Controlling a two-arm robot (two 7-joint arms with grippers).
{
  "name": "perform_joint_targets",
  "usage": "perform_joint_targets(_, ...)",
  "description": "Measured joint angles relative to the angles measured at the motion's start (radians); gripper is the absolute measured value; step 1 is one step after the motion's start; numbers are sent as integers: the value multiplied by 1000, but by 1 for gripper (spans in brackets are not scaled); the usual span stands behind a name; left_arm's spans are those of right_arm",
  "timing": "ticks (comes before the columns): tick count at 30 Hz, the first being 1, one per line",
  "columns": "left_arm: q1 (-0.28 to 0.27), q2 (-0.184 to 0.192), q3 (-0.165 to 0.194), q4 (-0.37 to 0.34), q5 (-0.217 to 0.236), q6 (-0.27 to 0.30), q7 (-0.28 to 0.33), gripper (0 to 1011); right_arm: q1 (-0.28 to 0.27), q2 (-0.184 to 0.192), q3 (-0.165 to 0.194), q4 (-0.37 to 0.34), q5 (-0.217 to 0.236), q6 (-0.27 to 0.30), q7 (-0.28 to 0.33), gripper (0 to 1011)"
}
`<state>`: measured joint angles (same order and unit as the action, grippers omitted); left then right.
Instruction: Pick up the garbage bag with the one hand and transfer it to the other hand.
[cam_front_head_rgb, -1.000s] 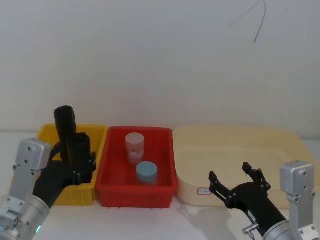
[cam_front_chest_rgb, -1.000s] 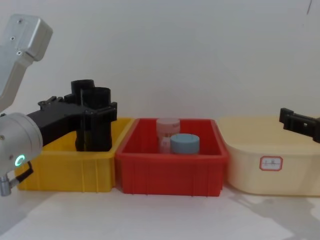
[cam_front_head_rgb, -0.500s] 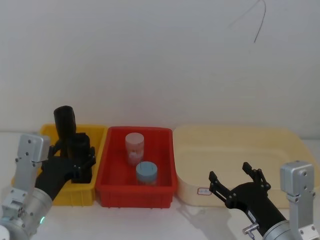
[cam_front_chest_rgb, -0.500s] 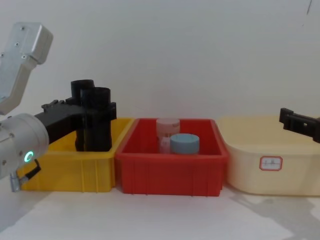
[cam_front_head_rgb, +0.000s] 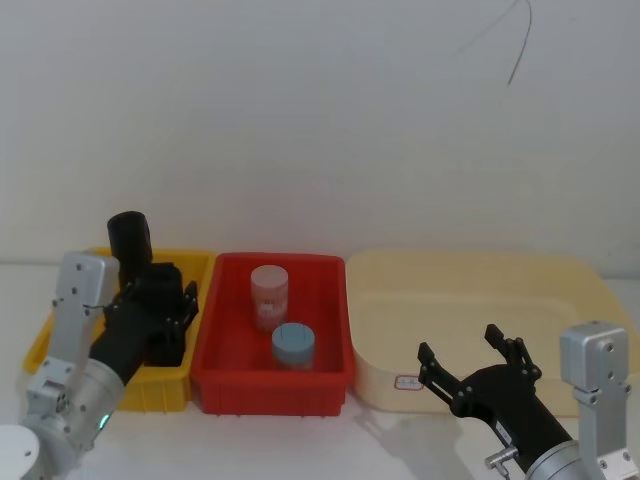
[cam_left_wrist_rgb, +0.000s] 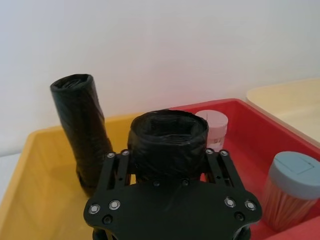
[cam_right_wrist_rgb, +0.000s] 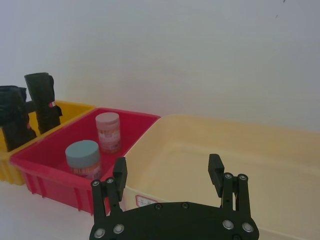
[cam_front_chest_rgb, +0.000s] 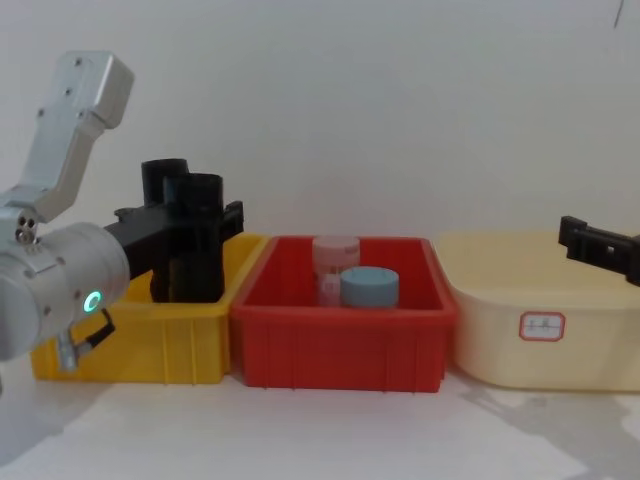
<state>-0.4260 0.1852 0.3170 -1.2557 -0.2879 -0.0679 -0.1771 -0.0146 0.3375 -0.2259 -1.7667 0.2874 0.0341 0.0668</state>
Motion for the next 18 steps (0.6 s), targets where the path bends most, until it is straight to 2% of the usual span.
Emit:
perform_joint_targets(4,-14,-7,1,11,-1,0,-10,548,0,0,0,0,0,0,0,1000)
perform_joint_targets(10,-35,-17,-2,5,-2,5,-22,511,0,0,0,0,0,0,0,1000)
perform_joint_targets(18,-73,-30,-12,-41,-10,9,-41,473,0,0,0,0,0,0,0,1000)
